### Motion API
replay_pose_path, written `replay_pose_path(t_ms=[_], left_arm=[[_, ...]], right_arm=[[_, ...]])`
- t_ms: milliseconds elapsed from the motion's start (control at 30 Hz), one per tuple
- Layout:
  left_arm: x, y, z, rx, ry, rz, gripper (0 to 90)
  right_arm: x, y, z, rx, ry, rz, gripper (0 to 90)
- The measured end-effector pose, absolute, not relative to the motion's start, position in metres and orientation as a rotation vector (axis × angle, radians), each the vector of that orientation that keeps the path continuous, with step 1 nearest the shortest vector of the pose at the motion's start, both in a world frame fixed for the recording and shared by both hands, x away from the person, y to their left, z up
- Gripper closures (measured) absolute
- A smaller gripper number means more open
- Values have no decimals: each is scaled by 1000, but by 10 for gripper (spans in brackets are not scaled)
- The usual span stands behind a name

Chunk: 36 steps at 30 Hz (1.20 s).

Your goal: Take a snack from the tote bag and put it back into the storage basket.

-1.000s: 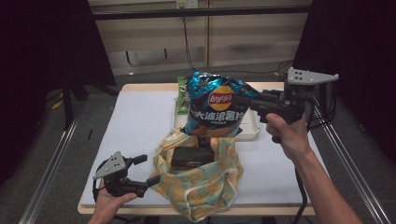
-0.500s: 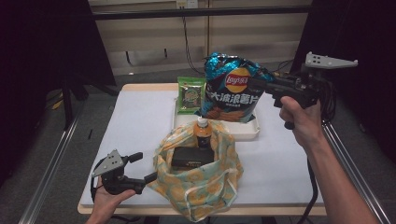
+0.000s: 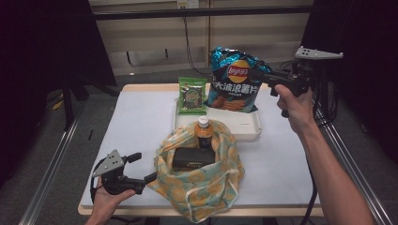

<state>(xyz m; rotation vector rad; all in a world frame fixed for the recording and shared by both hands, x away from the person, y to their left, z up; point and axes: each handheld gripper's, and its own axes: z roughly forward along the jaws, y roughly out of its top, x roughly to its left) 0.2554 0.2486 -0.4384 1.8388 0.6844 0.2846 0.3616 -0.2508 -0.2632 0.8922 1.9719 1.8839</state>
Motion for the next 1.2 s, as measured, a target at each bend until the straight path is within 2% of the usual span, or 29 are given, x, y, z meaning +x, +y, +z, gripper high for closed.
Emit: replay_pose_path(t_ms=[167,300,567,1200], left_arm=[[255,250,-437,1832,710,319,46],[258,251,-439,1827,695,285,46],[257,251,-438,1828,733,325,55],[261,256,-439,1795,747,314,49]], right_arm=[[379,-250,-276,934,1975,1859,777],[387,-249,-283,952,1984,1848,778],[408,-247,-302,998,2004,1809,780],[449,-248,-341,1097,2024,1777,779]])
